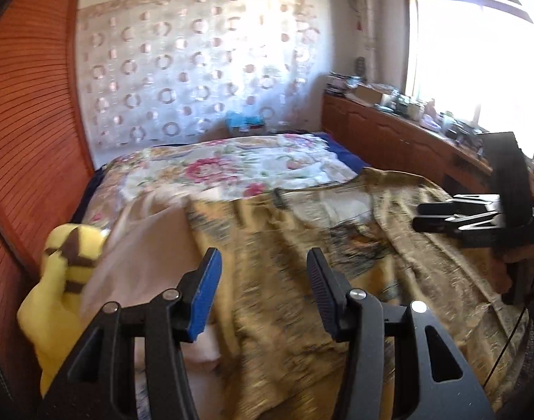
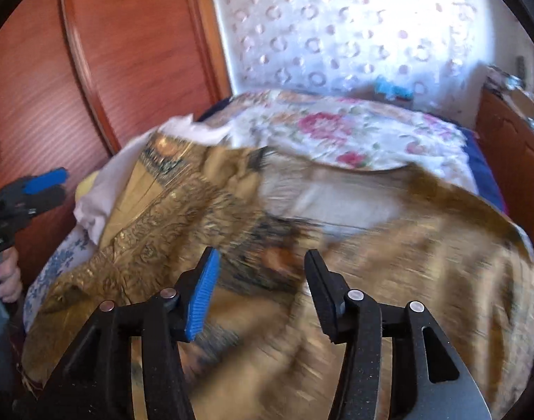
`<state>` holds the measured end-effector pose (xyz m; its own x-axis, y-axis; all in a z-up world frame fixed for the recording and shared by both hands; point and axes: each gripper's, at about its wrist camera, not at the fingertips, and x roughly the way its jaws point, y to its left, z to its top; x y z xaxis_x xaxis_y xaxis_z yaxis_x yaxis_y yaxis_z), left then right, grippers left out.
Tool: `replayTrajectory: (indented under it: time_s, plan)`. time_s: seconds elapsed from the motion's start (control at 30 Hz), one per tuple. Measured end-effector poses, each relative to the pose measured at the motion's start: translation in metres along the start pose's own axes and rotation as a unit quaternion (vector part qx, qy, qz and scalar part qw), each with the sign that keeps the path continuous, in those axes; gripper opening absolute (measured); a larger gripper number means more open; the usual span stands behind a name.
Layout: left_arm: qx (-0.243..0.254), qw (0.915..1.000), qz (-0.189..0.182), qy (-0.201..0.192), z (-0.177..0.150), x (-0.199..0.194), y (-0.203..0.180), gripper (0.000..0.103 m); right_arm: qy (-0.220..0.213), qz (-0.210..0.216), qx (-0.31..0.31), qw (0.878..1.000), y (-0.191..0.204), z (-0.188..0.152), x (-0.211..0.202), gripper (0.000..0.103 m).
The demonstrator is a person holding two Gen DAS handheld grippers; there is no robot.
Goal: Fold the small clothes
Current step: 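Grasp the garment's other side edge with the right gripper, fold it inward, release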
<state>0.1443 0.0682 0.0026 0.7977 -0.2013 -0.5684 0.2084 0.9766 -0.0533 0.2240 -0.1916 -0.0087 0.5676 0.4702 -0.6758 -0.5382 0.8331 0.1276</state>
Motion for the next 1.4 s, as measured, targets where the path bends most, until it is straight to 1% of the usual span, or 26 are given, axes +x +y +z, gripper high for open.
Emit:
replayTrajectory:
  time_s: [0.1,0.17,0.23,0.3,0.43,0.5,0.6,0.67,0.8,0.87,0.97,1.0,1.1,1.2,1.33,1.4]
  plan:
    - [0.019,0.9996,-0.018,0.012,0.013,0.017,-0.024,0.050,-0.018,-0.027,0.019,0.999,-0.032,-0.006,-0.039,0.055]
    - [0.031,0.9988,-0.030,0.021,0.020,0.030,-0.041,0.050,-0.031,-0.046,0.033,0.998,-0.053,-0.012,-0.064,0.061]
    - [0.039,0.9979,-0.042,0.030,0.023,0.042,-0.055,0.050,-0.044,-0.077,0.052,0.995,-0.080,-0.017,-0.089,0.066]
    - [0.045,0.9968,-0.052,0.041,0.025,0.053,-0.067,0.050,-0.047,-0.112,0.068,0.990,-0.104,-0.026,-0.110,0.067]
    - [0.050,0.9931,-0.077,0.072,0.025,0.080,-0.091,0.050,-0.028,-0.154,0.113,0.981,-0.149,-0.050,-0.130,0.067]
    - [0.058,0.9915,-0.082,0.083,0.025,0.089,-0.101,0.050,-0.015,-0.168,0.139,0.976,-0.170,-0.064,-0.134,0.066]
    - [0.062,0.9888,-0.094,0.099,0.024,0.102,-0.114,0.050,0.003,-0.184,0.168,0.969,-0.192,-0.080,-0.133,0.066]
    - [0.064,0.9856,-0.104,0.117,0.022,0.114,-0.126,0.050,0.016,-0.187,0.182,0.965,-0.203,-0.089,-0.132,0.066]
    - [0.093,0.9804,-0.108,0.136,0.015,0.130,-0.148,0.050,0.040,-0.184,0.214,0.959,-0.223,-0.108,-0.129,0.066]
    - [0.099,0.9785,-0.112,0.143,0.012,0.135,-0.155,0.050,0.054,-0.173,0.234,0.955,-0.230,-0.116,-0.123,0.066]
    - [0.105,0.9752,-0.116,0.156,0.006,0.142,-0.163,0.050,0.072,-0.168,0.245,0.952,-0.232,-0.124,-0.115,0.066]
    - [0.108,0.9746,-0.115,0.159,0.004,0.145,-0.165,0.050,0.078,-0.165,0.248,0.951,-0.232,-0.125,-0.112,0.065]
    - [0.124,0.9755,-0.104,0.149,0.000,0.143,-0.171,0.050,0.085,-0.157,0.257,0.950,-0.230,-0.127,-0.106,0.063]
    - [0.121,0.9764,-0.107,0.144,-0.001,0.142,-0.172,0.050,0.081,-0.143,0.270,0.949,-0.231,-0.129,-0.108,0.056]
    - [0.122,0.9769,-0.106,0.140,-0.001,0.141,-0.171,0.051,0.081,-0.141,0.259,0.952,-0.227,-0.127,-0.110,0.042]
    - [0.121,0.9768,-0.108,0.141,-0.001,0.143,-0.170,0.052,0.084,-0.147,0.248,0.954,-0.224,-0.125,-0.110,0.040]
